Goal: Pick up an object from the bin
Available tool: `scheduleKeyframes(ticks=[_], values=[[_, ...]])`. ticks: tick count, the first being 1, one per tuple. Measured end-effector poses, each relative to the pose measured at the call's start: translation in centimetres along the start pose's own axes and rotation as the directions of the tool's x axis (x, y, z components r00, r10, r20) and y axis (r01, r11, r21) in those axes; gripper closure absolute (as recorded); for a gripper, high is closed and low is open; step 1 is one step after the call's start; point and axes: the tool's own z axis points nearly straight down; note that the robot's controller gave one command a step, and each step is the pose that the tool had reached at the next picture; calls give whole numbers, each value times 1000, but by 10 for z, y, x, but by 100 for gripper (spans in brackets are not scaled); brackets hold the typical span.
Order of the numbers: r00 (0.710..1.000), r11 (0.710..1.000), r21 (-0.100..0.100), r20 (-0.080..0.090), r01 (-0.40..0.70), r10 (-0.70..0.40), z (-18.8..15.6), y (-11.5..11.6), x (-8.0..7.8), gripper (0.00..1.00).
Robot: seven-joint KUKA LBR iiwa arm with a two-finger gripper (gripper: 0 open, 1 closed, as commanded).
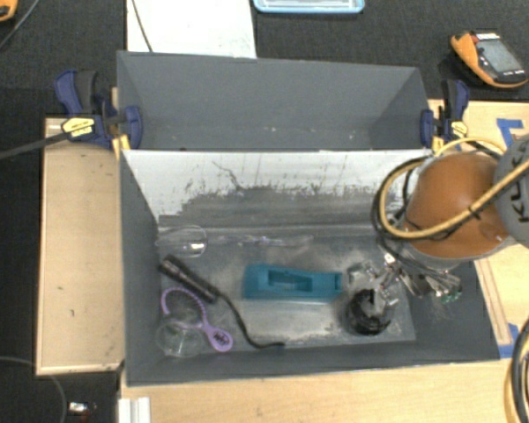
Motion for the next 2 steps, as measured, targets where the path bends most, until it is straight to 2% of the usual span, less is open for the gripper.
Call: scheduleKeyframes(ticks=[1, 2], values=[[988, 988, 5, 7, 156, -156, -41, -10, 9, 100], [993, 993, 1, 4, 120, -120, -102, 1, 3, 100]])
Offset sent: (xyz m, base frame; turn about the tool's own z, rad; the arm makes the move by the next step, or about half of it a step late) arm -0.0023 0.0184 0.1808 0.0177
